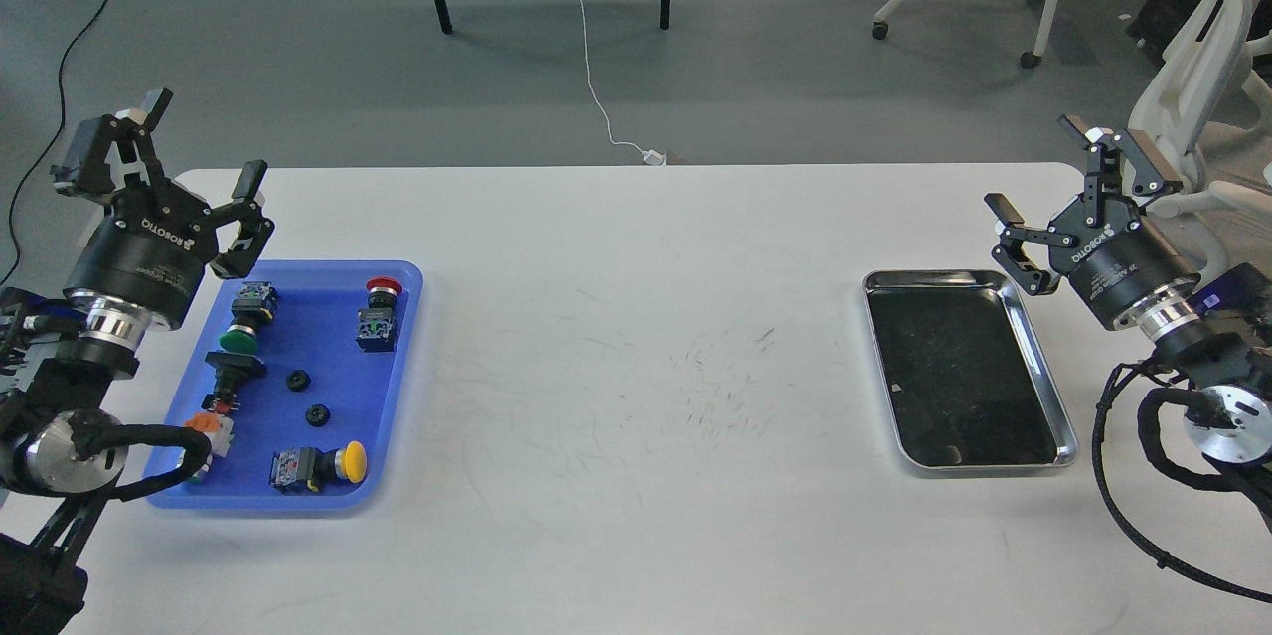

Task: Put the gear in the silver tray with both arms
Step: 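Lower the left gripper toward the blue tray of parts, then grasp a small black gear in the blue tray with the left gripper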

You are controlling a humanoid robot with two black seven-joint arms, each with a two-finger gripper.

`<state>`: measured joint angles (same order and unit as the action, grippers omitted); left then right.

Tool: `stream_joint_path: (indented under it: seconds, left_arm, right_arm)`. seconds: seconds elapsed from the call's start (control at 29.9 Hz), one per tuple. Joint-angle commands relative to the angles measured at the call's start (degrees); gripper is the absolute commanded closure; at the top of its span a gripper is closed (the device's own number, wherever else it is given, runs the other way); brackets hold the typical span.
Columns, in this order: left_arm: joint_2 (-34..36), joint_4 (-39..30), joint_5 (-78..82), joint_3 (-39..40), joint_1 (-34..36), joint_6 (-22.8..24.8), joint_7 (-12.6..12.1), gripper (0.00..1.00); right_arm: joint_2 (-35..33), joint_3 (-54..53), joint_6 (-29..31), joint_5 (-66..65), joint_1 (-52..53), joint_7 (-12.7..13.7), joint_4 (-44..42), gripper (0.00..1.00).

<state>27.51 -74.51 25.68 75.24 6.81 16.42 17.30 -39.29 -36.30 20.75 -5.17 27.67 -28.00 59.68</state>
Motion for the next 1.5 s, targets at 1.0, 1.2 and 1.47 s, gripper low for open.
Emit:
stream_joint_path:
  seconds: [1.0, 1.2, 1.47]
  left_arm:
    - [21.07, -5.12, 49.7, -0.97, 5.4, 11.58, 10.7, 0.03]
    - [29.7, -6.52, 72.73, -13.17, 10.93, 11.58, 10.7, 0.03]
    - [30.14, -6.44, 93.92, -36.64, 20.6, 7.76, 10.7, 0.11]
  right_arm:
    - [0.0, 1.14, 0.0, -0.54, 0.37, 0.0, 0.09, 0.01]
    - [0.09, 1.14, -0.27, -0.63, 0.28, 0.0, -0.09, 0.01]
    - [0.09, 1.06, -0.36, -0.72, 0.37, 0.0, 0.0, 0.01]
